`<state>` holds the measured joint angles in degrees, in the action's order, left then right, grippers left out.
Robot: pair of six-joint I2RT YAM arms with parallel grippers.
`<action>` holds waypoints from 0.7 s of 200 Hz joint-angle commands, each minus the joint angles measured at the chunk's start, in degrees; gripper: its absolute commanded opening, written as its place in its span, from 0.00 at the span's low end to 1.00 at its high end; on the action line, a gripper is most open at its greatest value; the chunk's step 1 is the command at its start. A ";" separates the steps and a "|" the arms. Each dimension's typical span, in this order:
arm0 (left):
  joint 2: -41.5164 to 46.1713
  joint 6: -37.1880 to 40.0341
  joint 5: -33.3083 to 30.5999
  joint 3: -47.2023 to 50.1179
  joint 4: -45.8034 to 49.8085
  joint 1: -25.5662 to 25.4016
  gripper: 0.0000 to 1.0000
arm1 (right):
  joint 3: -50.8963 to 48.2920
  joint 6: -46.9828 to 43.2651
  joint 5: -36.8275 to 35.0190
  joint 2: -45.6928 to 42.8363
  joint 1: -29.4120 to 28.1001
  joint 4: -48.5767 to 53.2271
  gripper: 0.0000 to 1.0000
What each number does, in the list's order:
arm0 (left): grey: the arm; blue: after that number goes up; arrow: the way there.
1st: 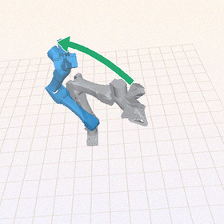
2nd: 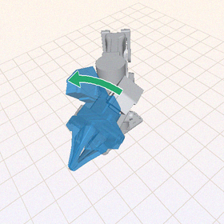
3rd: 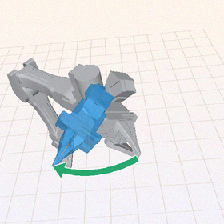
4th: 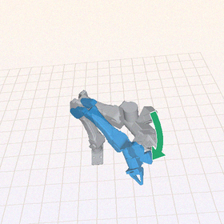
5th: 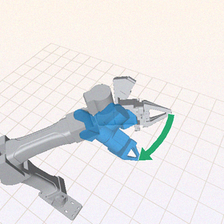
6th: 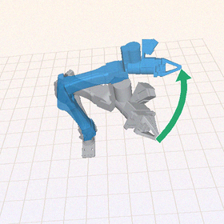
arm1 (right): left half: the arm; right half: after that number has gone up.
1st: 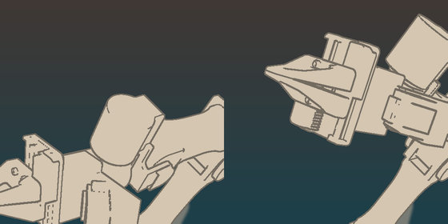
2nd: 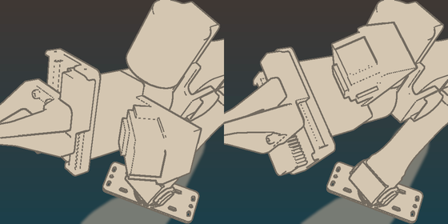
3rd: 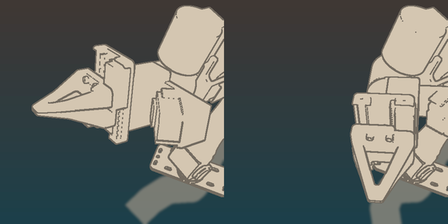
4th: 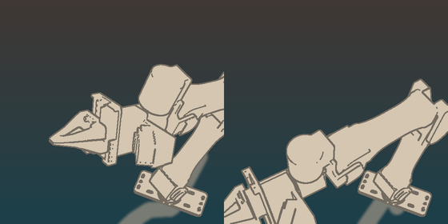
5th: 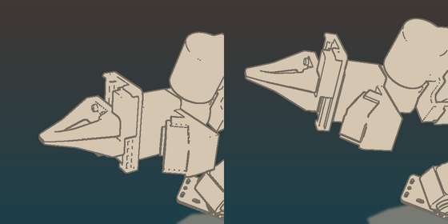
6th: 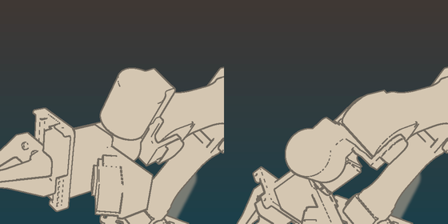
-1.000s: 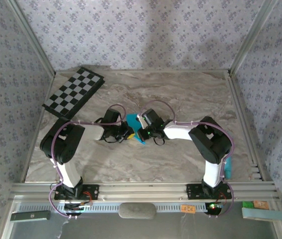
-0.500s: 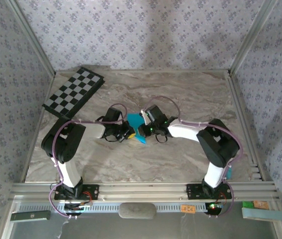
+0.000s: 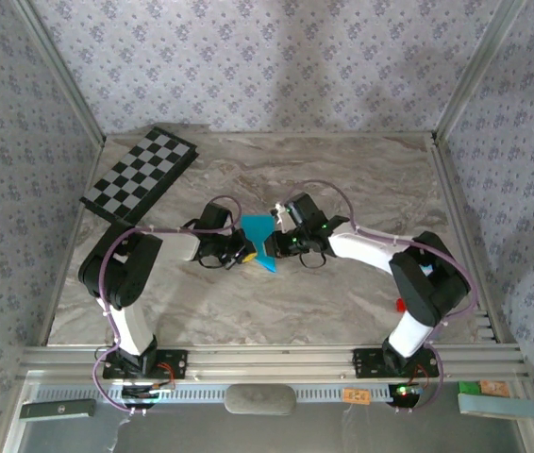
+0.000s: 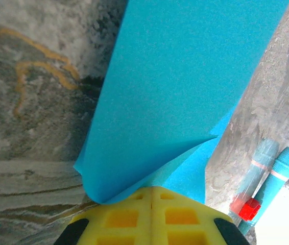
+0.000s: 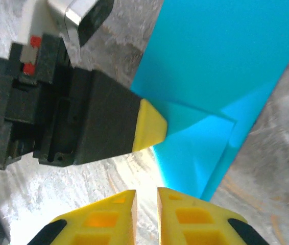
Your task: Fold a paper plane with a square sheet of paper (pick it up from the middle)
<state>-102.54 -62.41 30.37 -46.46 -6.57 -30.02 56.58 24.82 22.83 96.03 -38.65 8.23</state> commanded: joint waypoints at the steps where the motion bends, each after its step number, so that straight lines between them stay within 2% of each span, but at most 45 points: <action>1: -1.85 1.06 -1.72 -0.67 4.11 -0.29 0.05 | 1.11 1.64 4.08 3.10 -0.75 2.46 0.16; 38: -2.25 1.15 -1.51 -0.77 4.11 -0.30 0.04 | 3.13 1.46 3.89 6.37 -1.40 3.18 0.13; 140: -2.41 0.80 -1.28 -1.18 4.04 -0.30 0.05 | 3.80 1.02 3.05 9.96 -1.82 5.46 0.12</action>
<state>-102.98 -62.04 30.63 -47.11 -5.96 -30.02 59.22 25.71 25.36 104.64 -40.16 11.84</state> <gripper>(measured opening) 0.047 0.122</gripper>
